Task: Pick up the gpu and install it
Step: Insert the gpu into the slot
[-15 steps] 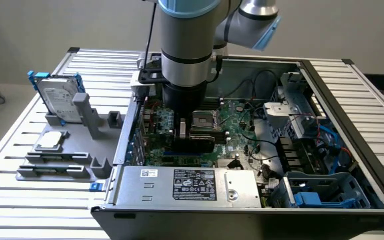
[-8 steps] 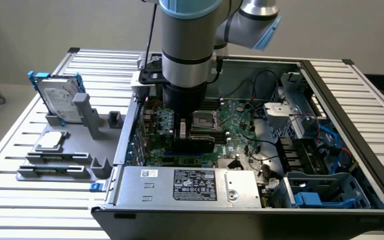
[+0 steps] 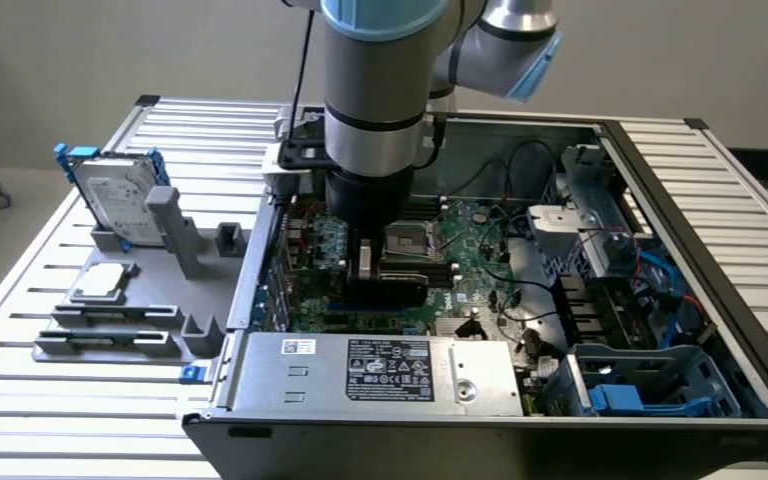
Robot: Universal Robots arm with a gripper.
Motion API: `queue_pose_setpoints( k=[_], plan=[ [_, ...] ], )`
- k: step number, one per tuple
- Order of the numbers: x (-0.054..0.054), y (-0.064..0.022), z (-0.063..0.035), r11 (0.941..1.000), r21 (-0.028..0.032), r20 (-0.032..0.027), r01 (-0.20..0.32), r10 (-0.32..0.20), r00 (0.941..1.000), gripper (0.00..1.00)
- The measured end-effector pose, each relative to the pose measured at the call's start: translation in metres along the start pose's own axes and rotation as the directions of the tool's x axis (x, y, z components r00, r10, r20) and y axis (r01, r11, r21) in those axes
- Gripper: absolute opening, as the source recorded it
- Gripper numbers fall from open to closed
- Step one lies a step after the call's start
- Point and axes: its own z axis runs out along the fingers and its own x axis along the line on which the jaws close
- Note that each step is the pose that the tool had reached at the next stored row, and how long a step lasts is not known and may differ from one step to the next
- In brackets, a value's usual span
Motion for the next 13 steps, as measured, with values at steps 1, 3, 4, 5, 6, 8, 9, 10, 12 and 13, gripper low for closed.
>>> queue_pose_setpoints(
  k=[1, 3, 4, 5, 6, 8, 9, 10, 12, 13],
  plan=[
    [0.0, 0.0, 0.0, 1.0, -0.0003, -0.0001, 0.0, 0.0, 1.0, 0.26],
    [0.0, 0.0, 0.0003, 1.0, -0.0005, 0.0001, 0.0, 0.0, 1.0, 0.26],
    [0.0, -0.0002, 0.0005, 1.0, -0.0005, 0.0002, 0.0, 0.0, 1.0, 0.26],
    [0.0, -0.0003, 0.0005, 1.0, -0.0006, 0.0001, 0.0, 0.0, 1.0, 0.26],
    [0.0, -0.0005, 0.0007, 1.0, -0.0006, 0.0002, 0.0, 0.0, 1.0, 0.26],
    [0.0, -0.001, 0.001, 1.0, -0.0006, 0.0002, 0.0, 0.0, 1.0, 0.26],
    [0.0, -0.0012, 0.0011, 1.0, -0.0005, 0.0003, 0.0, 0.0, 1.0, 0.26],
    [0.0, -0.0014, 0.0012, 1.0, -0.0005, 0.0003, 0.0, 0.0, 1.0, 0.26],
    [0.0, -0.0017, 0.0013, 1.0, -0.0003, 0.0005, 0.0, 0.0, 1.0, 0.26],
    [0.0, -0.0018, 0.0012, 1.0, -0.0004, 0.0003, 0.0, 0.0, 1.0, 0.26]
  ],
)
